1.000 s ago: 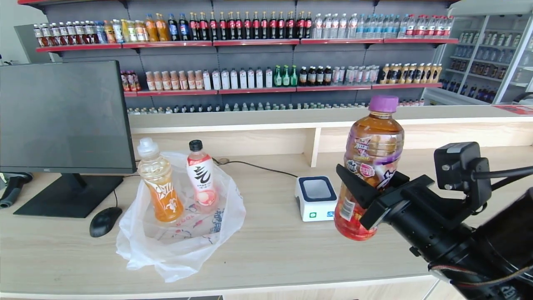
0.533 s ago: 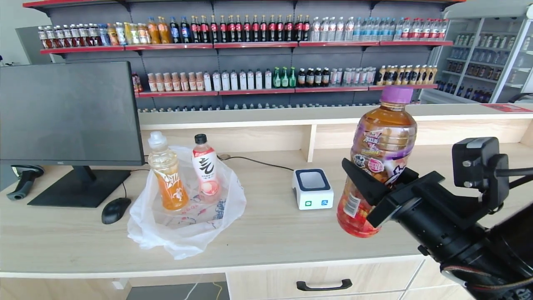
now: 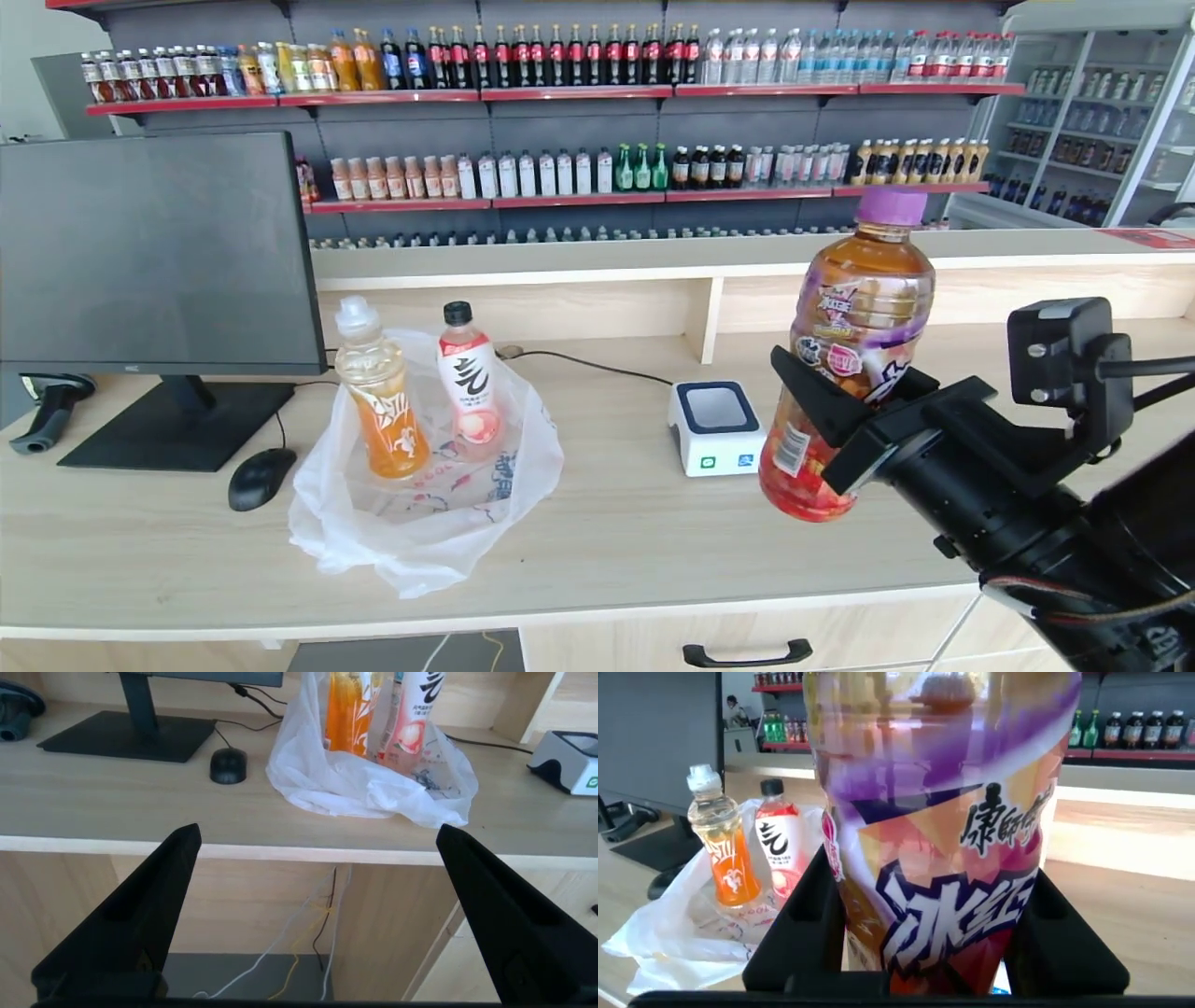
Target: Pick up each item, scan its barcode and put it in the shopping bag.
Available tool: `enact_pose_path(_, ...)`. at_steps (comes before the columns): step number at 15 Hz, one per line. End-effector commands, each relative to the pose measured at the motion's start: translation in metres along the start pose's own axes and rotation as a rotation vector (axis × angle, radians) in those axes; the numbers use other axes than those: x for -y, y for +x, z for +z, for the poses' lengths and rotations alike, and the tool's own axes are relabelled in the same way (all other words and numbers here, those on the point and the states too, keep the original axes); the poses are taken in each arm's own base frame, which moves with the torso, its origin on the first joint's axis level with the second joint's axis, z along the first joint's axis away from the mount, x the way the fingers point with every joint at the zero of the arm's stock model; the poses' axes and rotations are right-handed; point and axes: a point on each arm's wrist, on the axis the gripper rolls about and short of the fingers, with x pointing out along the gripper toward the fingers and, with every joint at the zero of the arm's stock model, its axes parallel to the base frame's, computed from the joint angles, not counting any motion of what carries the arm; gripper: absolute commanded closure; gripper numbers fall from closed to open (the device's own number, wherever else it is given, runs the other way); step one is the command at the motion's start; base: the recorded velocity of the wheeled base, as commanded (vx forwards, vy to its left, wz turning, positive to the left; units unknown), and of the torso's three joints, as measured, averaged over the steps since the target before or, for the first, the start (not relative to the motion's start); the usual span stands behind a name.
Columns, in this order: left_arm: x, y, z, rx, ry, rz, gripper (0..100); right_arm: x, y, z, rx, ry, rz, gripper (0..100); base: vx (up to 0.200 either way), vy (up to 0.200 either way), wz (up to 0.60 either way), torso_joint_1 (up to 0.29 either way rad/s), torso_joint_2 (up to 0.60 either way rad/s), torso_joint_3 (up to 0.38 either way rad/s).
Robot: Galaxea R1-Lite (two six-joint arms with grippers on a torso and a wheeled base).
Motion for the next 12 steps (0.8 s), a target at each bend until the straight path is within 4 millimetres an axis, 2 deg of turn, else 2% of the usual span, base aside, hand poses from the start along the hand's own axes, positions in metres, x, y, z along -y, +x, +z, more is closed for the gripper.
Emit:
enact_pose_path(1,0.0000,0.0000,0.0000,0.001,0.000,0.001,0,-0.0018,0.0079,0.0079,0.046,0.010,0.000,100,0.000,0.200,0.00,0.022,0.01,-0.002)
enact_pose_path(4,0.0000,0.0000,0.0000,0.001,-0.002,0.001,0,-0.0028,0.0118,0.0072,0.049,0.009,0.002,100,0.000,0.200,0.00,-0.009,0.00,0.007)
enact_pose_path(12,0.0000,0.0000,0.0000,0.001,0.000,0.000,0,-0.0034,0.0109,0.0064,0.045,0.006,0.005,100,0.000,0.000,0.00,0.000,0.00,0.000)
